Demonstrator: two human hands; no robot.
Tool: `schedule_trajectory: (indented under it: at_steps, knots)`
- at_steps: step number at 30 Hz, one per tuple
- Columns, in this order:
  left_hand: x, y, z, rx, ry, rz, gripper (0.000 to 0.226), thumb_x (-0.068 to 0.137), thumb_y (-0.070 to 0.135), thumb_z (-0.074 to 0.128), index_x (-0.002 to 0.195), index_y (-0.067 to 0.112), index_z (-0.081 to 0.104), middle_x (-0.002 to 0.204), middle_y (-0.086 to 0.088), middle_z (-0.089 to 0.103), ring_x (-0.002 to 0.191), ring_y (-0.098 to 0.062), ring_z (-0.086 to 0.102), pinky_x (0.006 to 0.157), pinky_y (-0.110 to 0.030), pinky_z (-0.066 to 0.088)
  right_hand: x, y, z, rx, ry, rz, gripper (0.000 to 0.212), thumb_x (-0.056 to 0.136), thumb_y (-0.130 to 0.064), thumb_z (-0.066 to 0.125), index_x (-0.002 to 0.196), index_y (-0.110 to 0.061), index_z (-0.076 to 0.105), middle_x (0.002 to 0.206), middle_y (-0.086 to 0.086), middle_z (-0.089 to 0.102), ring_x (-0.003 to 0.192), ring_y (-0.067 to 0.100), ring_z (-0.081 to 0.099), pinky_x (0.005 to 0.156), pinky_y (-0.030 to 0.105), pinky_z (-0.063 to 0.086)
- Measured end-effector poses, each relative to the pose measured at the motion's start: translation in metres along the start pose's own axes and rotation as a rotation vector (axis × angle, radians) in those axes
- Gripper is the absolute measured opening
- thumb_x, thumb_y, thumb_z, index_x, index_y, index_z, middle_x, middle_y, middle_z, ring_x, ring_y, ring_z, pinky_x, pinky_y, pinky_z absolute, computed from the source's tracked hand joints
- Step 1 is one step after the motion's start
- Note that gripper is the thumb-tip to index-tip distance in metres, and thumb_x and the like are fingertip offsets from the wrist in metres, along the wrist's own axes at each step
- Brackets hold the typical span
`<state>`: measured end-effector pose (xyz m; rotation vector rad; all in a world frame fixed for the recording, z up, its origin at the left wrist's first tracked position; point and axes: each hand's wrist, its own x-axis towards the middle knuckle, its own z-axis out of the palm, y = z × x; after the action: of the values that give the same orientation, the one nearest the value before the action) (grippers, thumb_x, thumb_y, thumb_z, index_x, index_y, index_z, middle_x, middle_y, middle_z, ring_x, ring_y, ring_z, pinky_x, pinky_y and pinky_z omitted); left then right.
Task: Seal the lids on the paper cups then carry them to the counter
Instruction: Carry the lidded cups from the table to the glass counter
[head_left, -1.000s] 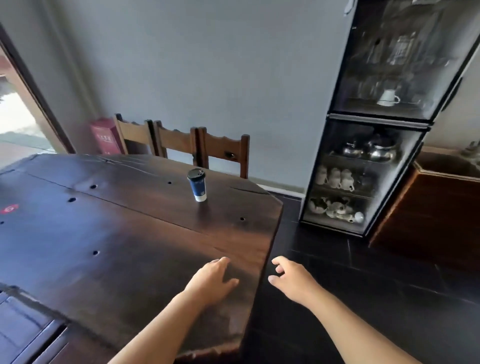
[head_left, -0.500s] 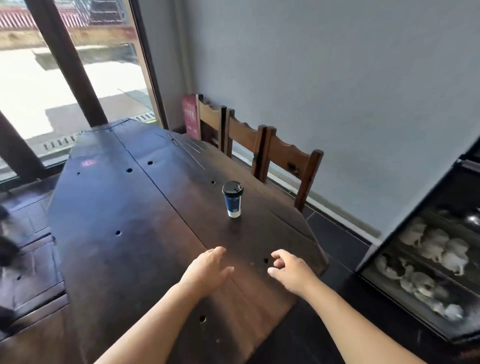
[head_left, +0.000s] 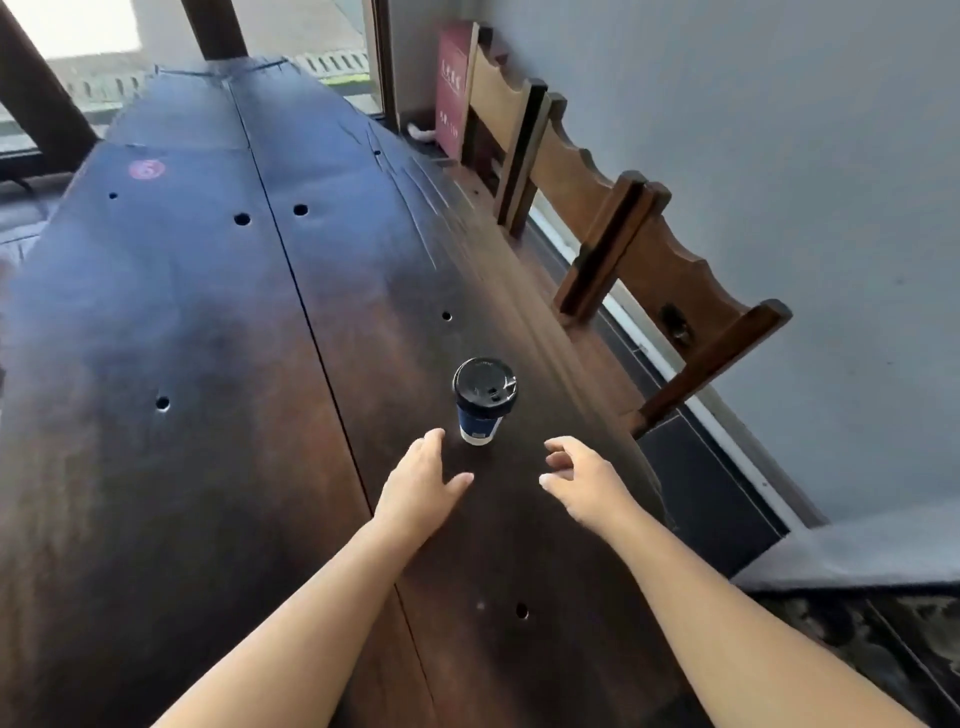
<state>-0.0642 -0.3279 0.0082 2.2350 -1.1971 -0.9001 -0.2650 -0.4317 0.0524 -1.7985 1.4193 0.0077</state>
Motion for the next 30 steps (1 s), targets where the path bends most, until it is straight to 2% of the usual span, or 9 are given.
schedule_trajectory:
  at_steps: [5, 8, 10, 12, 14, 16, 21, 25, 30]
  knots:
    - [0.062, 0.001, 0.023, -0.156, 0.068, -0.003, 0.084, 0.085, 0.031, 0.081, 0.153, 0.026, 0.032, 0.151, 0.005, 0.044, 0.136, -0.012, 0.048, 0.107, -0.026, 0.04, 0.093, -0.004, -0.012, -0.083, -0.124, -0.1, 0.069, 0.089, -0.011, 0.074, 0.149, -0.025, 0.043, 0.144, 0.002, 0.055, 0.125, 0.016, 0.058, 0.104, 0.034, 0.048]
    - [0.084, 0.0, 0.033, -0.266, 0.103, 0.035, 0.073, 0.08, 0.025, 0.084, 0.141, 0.036, 0.045, 0.138, 0.016, 0.051, 0.129, -0.003, 0.05, 0.106, -0.031, 0.046, 0.129, -0.007, -0.011, -0.077, -0.235, -0.166, 0.078, 0.085, -0.01, 0.077, 0.149, -0.035, 0.04, 0.148, -0.001, 0.052, 0.132, 0.015, 0.052, 0.107, 0.038, 0.048]
    - [0.096, 0.0, 0.036, -0.318, 0.096, 0.036, 0.067, 0.078, 0.026, 0.085, 0.135, 0.038, 0.052, 0.132, 0.017, 0.059, 0.124, -0.004, 0.057, 0.103, -0.033, 0.05, 0.147, -0.007, -0.008, -0.02, -0.298, -0.223, 0.077, 0.082, -0.009, 0.078, 0.144, -0.042, 0.045, 0.14, -0.007, 0.059, 0.129, 0.012, 0.056, 0.105, 0.036, 0.051]
    - [0.102, 0.002, 0.036, -0.354, 0.073, 0.025, 0.061, 0.076, 0.027, 0.088, 0.123, 0.048, 0.056, 0.115, 0.02, 0.068, 0.105, 0.001, 0.066, 0.091, -0.021, 0.053, 0.156, -0.009, -0.005, 0.037, -0.295, -0.266, 0.069, 0.078, -0.011, 0.08, 0.129, -0.05, 0.055, 0.12, -0.012, 0.072, 0.115, 0.004, 0.067, 0.097, 0.025, 0.054]
    - [0.106, -0.001, 0.034, -0.376, 0.044, 0.01, 0.06, 0.074, 0.024, 0.089, 0.111, 0.056, 0.054, 0.101, 0.023, 0.072, 0.088, 0.003, 0.07, 0.077, -0.011, 0.051, 0.159, -0.014, -0.004, 0.063, -0.285, -0.288, 0.06, 0.078, -0.013, 0.084, 0.121, -0.048, 0.061, 0.109, -0.012, 0.077, 0.104, 0.001, 0.072, 0.092, 0.024, 0.057]
    - [0.105, -0.004, 0.026, -0.387, 0.008, -0.006, 0.058, 0.076, 0.024, 0.089, 0.11, 0.056, 0.055, 0.097, 0.018, 0.074, 0.086, 0.004, 0.071, 0.075, -0.013, 0.051, 0.155, -0.02, -0.004, 0.081, -0.306, -0.304, 0.056, 0.077, -0.016, 0.086, 0.123, -0.04, 0.063, 0.108, -0.009, 0.078, 0.101, 0.003, 0.074, 0.091, 0.027, 0.058]
    - [0.071, -0.006, 0.009, -0.469, -0.006, 0.004, 0.053, 0.082, 0.03, 0.083, 0.121, 0.049, 0.054, 0.114, 0.018, 0.069, 0.09, 0.001, 0.072, 0.078, -0.019, 0.058, 0.127, -0.035, -0.011, 0.041, -0.353, -0.325, 0.049, 0.077, -0.027, 0.086, 0.119, -0.031, 0.063, 0.108, -0.003, 0.076, 0.099, 0.011, 0.074, 0.093, 0.039, 0.06]
    - [0.021, -0.003, -0.012, -0.533, 0.053, -0.024, 0.048, 0.084, 0.024, 0.082, 0.126, 0.033, 0.059, 0.115, 0.011, 0.072, 0.091, -0.01, 0.075, 0.086, -0.043, 0.062, 0.085, -0.06, -0.012, 0.012, -0.409, -0.388, 0.04, 0.079, -0.031, 0.081, 0.112, -0.03, 0.06, 0.113, -0.005, 0.074, 0.105, 0.011, 0.073, 0.097, 0.044, 0.059]
    - [-0.059, 0.006, -0.045, -0.521, 0.122, -0.01, 0.058, 0.082, 0.038, 0.081, 0.136, 0.032, 0.058, 0.121, 0.01, 0.072, 0.087, -0.012, 0.075, 0.084, -0.042, 0.063, 0.011, -0.083, -0.015, 0.027, -0.453, -0.476, 0.05, 0.069, -0.054, 0.076, 0.111, -0.03, 0.061, 0.11, -0.007, 0.074, 0.103, 0.008, 0.072, 0.095, 0.043, 0.059]
